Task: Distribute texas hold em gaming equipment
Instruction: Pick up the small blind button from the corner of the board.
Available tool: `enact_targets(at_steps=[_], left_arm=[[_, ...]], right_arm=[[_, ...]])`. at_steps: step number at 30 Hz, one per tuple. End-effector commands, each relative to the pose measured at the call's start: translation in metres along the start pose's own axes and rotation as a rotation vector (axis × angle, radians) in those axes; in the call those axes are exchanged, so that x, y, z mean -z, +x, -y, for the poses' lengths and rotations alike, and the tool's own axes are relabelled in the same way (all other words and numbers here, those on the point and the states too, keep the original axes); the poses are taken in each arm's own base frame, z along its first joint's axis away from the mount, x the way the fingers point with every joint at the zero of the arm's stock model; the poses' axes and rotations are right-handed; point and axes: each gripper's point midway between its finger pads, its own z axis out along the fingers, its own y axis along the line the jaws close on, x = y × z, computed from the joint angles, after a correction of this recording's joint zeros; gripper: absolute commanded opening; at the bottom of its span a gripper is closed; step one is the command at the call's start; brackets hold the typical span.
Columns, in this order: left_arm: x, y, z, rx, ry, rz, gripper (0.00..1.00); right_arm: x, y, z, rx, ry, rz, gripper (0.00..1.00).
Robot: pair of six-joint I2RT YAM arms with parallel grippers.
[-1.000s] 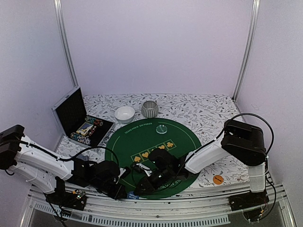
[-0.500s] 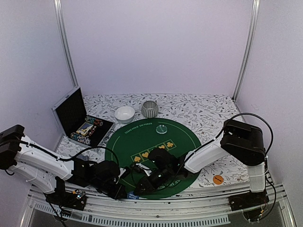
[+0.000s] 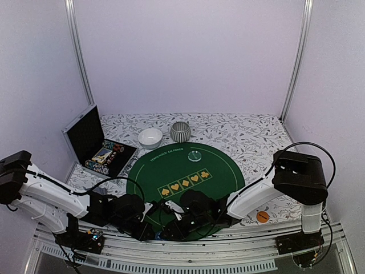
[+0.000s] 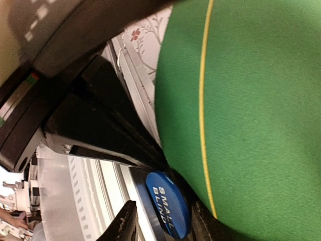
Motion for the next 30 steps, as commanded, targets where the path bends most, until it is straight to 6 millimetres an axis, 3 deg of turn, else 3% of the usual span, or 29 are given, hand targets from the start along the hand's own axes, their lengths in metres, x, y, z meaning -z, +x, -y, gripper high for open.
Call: enact_targets(at_steps=[1, 3, 7, 14, 17, 22, 30], left_arm=[[-0.003, 0.01, -0.01, 0.002, -0.016, -0.023, 0.01], [-0.003, 0.009, -0.01, -0.001, -0.015, -0.021, 0.01], [-0.003, 0.01, -0.01, -0.002, -0.017, -0.025, 0.01], [-0.002, 0.009, -0.01, 0.002, -0.012, -0.016, 0.01], [0.0, 0.006, -0.009, -0.014, -0.018, -0.007, 0.01], [0.02, -0.017, -0.003, -0.072, -0.084, 0.07, 0.07], [0.074, -0.055, 0.015, -0.12, -0.118, 0.226, 0.23]], right_arm=[[0.001, 0.005, 0.022, -0.002, 0.111, 0.036, 0.39], [-0.003, 0.008, 0.018, 0.01, 0.083, 0.015, 0.39], [-0.008, 0.014, 0.011, 0.026, 0.032, -0.024, 0.27], [0.006, 0.008, -0.004, 0.03, -0.003, -0.005, 0.05], [0.018, 0.0, -0.018, 0.04, -0.024, 0.017, 0.03], [0.047, -0.027, -0.04, 0.052, -0.032, 0.075, 0.03], [0.129, -0.073, -0.053, 0.02, -0.051, 0.243, 0.03]])
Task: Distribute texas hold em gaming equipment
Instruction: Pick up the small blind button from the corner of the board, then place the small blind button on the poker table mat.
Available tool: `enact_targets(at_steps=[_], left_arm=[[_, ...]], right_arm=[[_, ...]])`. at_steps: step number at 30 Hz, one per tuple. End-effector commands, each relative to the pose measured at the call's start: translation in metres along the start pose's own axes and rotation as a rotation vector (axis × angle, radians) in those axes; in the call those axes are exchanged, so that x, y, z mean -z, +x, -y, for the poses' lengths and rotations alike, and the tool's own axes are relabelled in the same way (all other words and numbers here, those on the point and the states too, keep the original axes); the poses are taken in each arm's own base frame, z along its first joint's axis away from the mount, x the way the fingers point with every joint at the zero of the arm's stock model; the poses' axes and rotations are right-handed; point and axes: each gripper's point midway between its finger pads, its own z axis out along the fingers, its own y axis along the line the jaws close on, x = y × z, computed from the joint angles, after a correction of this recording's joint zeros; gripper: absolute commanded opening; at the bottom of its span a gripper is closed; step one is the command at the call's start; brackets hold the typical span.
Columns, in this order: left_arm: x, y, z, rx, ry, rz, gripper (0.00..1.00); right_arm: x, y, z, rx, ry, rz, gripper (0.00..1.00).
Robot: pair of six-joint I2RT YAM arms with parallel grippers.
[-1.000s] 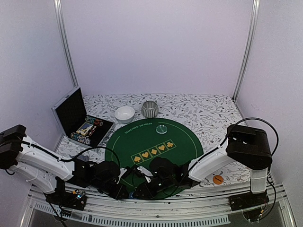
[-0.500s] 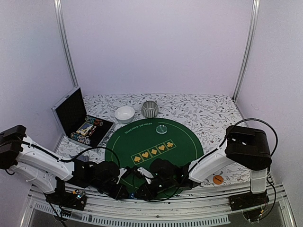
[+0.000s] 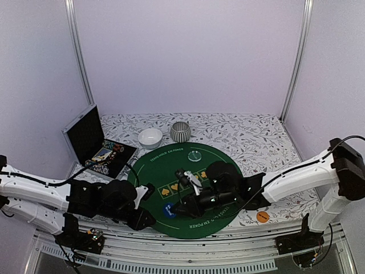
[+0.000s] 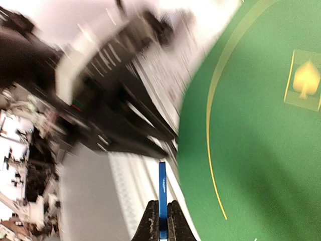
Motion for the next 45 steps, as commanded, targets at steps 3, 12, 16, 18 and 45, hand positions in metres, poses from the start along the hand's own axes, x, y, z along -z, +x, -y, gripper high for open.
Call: enact_targets(at_steps=[3, 12, 16, 18, 45], left_arm=[[0.04, -0.038, -0.006, -0.054, -0.119, 0.117, 0.29], [0.078, -0.067, -0.025, 0.0, -0.194, 0.169, 0.4], [0.104, -0.083, -0.035, -0.005, -0.248, 0.242, 0.56], [0.115, -0.088, -0.041, -0.011, -0.28, 0.267, 0.66], [0.189, -0.156, -0.047, -0.073, -0.335, 0.423, 0.98]], right_arm=[[0.066, -0.055, -0.021, -0.011, -0.051, 0.154, 0.02], [0.117, -0.074, 0.004, -0.085, 0.061, 0.222, 0.02], [0.131, -0.065, 0.027, -0.169, 0.144, 0.193, 0.03], [0.135, -0.06, 0.037, -0.194, 0.184, 0.168, 0.03], [0.066, 0.01, 0.092, -0.37, 0.106, -0.211, 0.03]])
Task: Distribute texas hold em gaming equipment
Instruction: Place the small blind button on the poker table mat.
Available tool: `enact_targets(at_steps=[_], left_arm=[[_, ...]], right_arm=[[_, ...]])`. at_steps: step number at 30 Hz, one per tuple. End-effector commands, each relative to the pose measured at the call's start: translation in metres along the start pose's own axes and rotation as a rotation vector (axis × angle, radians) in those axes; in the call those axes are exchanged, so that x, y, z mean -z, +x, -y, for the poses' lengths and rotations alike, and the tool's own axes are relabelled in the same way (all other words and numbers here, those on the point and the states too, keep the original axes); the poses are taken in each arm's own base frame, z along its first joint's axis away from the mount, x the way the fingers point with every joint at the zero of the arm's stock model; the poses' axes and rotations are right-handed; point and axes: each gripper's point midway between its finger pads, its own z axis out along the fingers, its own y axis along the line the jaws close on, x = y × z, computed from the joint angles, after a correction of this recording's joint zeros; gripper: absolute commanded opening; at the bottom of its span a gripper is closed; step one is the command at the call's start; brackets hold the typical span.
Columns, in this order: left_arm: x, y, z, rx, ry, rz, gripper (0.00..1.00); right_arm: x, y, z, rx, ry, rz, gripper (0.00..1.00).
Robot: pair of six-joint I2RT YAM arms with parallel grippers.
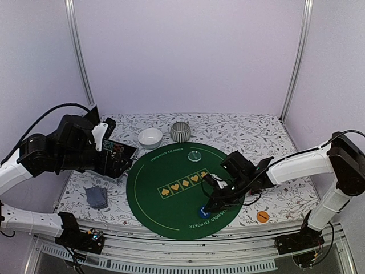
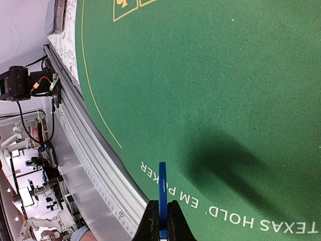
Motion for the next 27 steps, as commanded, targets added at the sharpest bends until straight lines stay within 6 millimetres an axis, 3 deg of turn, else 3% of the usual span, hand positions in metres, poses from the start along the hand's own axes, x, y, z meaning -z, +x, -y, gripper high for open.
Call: enact_targets(at_steps=[1, 10, 13, 16, 19, 20, 23, 25, 27], left_arm=[[-0.002, -0.015, -0.005, -0.058, -0.037, 0.039, 0.98], [-0.035, -0.071, 0.002, -0.146, -0.066, 0.137, 0.98], [-0.032, -0.083, -0.005, -0.179, -0.103, 0.171, 0.98], [-0.029, -0.085, -0.018, -0.204, -0.145, 0.196, 0.98], [-0.023, -0.086, -0.029, -0.196, -0.161, 0.234, 0.98], [-0.021, -0.086, -0.029, -0.193, -0.153, 0.248, 0.98], [-0.018, -0.083, -0.031, -0.196, -0.148, 0.272, 0.98], [-0.018, -0.078, -0.034, -0.197, -0.149, 0.278, 0.98], [-0.02, -0.075, -0.034, -0.196, -0.143, 0.284, 0.98]], right_arm=[[-0.01, -0.014, -0.017, 0.051, -0.074, -0.017, 0.03], [-0.025, -0.011, 0.014, -0.014, -0.029, -0.108, 0.05], [-0.027, -0.006, 0.026, -0.035, 0.007, -0.119, 0.17], [-0.024, -0.012, 0.036, -0.05, 0.08, -0.102, 0.41], [0.0, -0.028, 0.053, -0.075, 0.301, -0.052, 0.59], [0.015, -0.041, 0.056, -0.066, 0.402, -0.011, 0.62], [0.059, -0.053, 0.055, -0.047, 0.617, 0.049, 0.74], [0.087, -0.047, 0.056, -0.057, 0.726, 0.069, 0.87], [0.112, -0.027, 0.067, -0.123, 0.818, 0.068, 1.0]])
